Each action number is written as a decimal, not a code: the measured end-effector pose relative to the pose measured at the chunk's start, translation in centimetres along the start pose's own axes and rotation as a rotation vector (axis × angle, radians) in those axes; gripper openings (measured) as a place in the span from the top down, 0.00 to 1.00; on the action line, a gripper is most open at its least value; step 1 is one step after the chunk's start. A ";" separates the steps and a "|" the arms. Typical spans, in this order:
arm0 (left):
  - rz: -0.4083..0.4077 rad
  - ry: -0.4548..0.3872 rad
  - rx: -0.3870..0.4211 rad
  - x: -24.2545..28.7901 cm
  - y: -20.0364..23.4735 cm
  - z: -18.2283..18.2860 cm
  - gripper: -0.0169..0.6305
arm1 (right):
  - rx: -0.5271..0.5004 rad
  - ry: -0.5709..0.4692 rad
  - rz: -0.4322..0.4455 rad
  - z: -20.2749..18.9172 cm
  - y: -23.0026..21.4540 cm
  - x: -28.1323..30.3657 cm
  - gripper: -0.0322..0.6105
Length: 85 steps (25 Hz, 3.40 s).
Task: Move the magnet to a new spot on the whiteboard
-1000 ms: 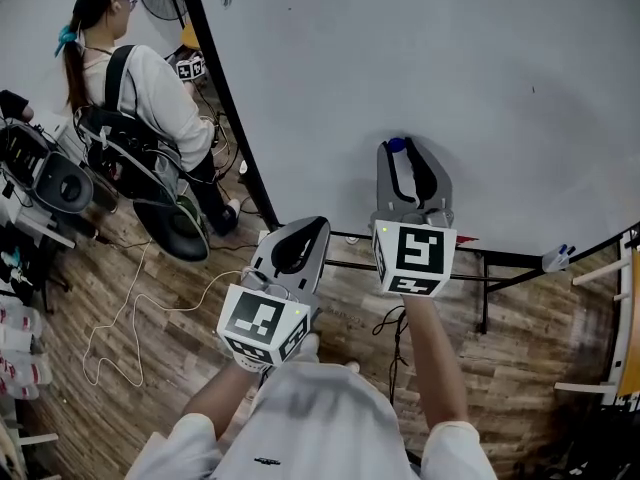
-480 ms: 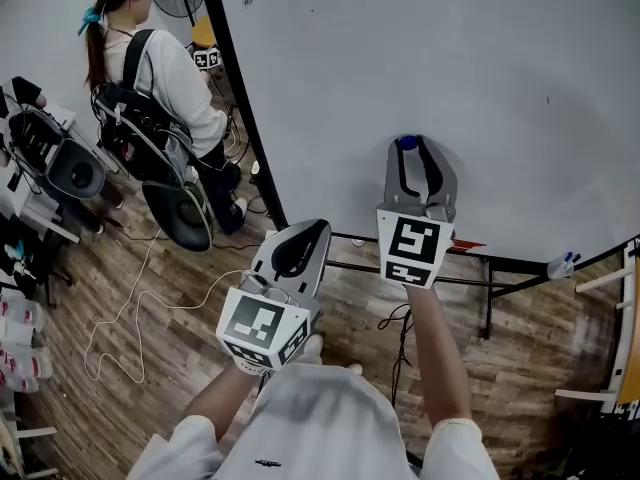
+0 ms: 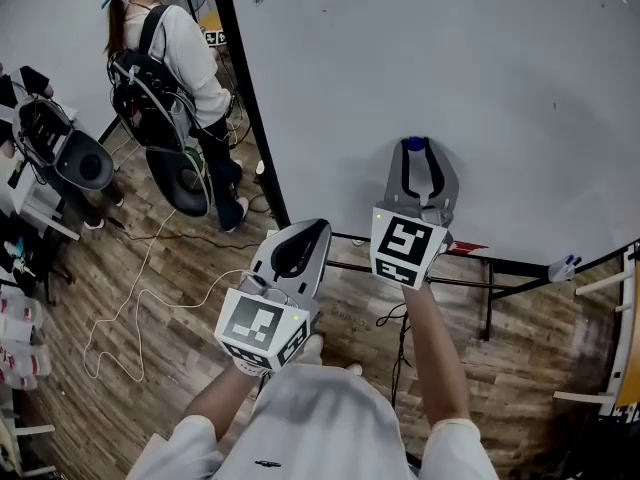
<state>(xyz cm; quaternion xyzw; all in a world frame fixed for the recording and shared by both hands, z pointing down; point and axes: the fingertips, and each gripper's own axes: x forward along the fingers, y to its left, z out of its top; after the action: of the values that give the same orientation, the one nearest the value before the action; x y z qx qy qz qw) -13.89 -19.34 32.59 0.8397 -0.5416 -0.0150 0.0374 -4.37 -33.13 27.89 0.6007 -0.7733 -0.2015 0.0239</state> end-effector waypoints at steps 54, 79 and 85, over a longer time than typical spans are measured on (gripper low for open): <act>-0.041 0.015 0.016 -0.1 -4.6 -1.0 0.96 | 0.308 0.096 0.061 -4.4 -6.1 -16.5 0.90; -0.033 0.024 0.027 -1.5 -5.8 -2.5 0.96 | 0.304 0.096 0.130 -4.7 -5.9 -20.0 0.93; -0.033 0.025 0.029 -1.7 -5.8 -2.3 0.96 | 0.314 0.102 0.132 -4.6 -5.8 -20.2 0.93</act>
<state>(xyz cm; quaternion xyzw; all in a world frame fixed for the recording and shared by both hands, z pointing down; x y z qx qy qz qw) -9.17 -15.27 34.44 0.8490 -0.5275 0.0027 0.0315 7.80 -16.63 34.30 0.5543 -0.8309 -0.0455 -0.0178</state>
